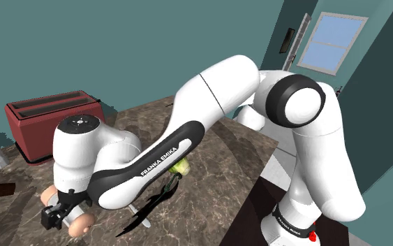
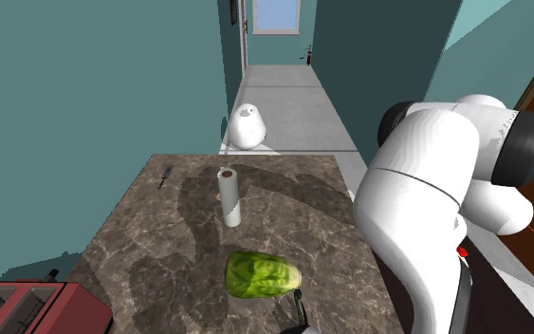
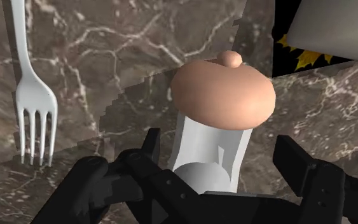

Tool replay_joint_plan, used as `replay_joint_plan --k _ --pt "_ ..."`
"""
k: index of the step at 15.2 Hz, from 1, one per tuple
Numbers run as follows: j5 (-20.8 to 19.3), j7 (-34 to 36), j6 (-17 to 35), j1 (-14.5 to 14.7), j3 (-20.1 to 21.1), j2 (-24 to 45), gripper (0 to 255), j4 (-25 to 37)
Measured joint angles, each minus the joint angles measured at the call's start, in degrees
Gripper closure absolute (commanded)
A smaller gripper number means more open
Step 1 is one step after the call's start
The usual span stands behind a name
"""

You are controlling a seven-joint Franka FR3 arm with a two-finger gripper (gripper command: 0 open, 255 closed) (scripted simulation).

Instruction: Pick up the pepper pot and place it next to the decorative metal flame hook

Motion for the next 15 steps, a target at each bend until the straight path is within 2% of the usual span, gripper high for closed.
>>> replay_joint_plan --k 4,9,15 --pt "0.0 0.0 -0.1 0.0 0.0 0.0 0 -0.1" --pt "2.0 -1.2 -3.5 -1.3 1.6 -5.0 0 -1.5" --pt "2.3 -1.3 -4.0 -1.5 1.8 -5.9 0 -2.0"
